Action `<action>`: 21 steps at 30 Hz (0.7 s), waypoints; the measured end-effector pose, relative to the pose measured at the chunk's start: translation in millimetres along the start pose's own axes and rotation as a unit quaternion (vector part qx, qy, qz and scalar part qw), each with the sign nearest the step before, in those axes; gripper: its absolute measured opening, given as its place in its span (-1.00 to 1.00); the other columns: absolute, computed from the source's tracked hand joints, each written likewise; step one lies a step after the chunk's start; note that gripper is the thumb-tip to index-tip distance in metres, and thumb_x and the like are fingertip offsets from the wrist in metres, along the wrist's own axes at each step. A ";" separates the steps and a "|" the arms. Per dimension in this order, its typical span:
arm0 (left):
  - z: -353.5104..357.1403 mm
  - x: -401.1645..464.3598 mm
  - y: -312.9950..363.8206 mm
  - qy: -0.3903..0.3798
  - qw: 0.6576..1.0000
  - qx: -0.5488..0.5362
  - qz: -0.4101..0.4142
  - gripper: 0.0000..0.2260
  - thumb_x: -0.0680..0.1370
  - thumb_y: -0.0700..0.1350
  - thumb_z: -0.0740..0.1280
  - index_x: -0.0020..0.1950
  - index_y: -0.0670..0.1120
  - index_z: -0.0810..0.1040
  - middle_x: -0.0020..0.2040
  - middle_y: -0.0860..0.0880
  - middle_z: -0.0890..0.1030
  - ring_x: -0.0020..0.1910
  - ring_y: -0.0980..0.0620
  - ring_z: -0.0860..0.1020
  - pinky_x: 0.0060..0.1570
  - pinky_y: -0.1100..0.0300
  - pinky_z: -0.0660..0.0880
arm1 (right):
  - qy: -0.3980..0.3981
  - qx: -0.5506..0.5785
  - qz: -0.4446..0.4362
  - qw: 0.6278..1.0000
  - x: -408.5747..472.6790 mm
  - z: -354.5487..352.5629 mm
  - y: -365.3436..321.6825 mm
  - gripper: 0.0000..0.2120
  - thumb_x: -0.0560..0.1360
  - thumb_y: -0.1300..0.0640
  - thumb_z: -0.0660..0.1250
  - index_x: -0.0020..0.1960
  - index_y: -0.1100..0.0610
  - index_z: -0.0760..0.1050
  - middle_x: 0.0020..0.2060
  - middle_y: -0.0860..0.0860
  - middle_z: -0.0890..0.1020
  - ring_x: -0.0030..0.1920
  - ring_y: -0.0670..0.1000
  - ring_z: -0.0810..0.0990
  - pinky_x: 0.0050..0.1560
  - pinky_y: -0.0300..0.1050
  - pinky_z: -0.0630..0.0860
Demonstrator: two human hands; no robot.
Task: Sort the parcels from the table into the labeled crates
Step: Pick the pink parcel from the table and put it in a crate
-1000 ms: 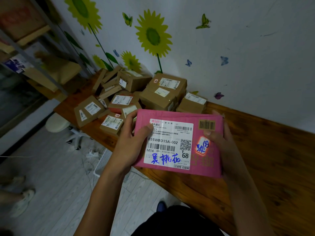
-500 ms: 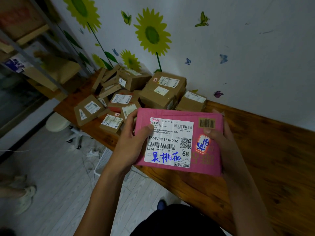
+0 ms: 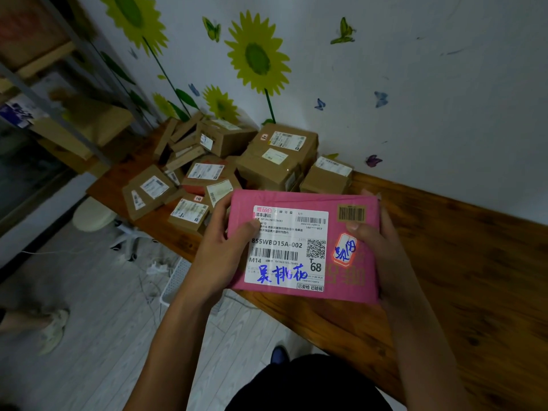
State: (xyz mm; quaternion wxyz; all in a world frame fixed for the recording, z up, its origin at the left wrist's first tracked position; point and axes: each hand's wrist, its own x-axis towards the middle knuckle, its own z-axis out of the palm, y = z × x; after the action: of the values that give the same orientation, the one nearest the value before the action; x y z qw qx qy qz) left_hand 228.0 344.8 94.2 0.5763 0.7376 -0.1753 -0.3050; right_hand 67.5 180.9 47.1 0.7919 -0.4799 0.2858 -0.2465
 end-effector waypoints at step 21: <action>-1.3 -7.7 -5.4 -0.011 1.000 -0.001 -0.001 -0.46 0.61 -0.14 0.33 0.52 0.18 0.24 0.11 -0.06 0.68 -0.09 -0.16 0.72 -0.19 0.03 0.65 | 0.003 -0.004 0.004 1.000 -4.5 -1.2 1.0 -0.38 0.35 0.06 0.52 0.31 -0.28 0.38 0.00 -0.02 0.73 -0.07 0.11 0.75 -0.24 0.02 0.66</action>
State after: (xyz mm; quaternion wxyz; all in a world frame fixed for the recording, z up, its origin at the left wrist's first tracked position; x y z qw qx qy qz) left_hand 222.5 351.9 91.1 0.5747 0.7340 -0.1802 -0.3138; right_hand 63.6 183.6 46.7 0.7904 -0.4812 0.2906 -0.2436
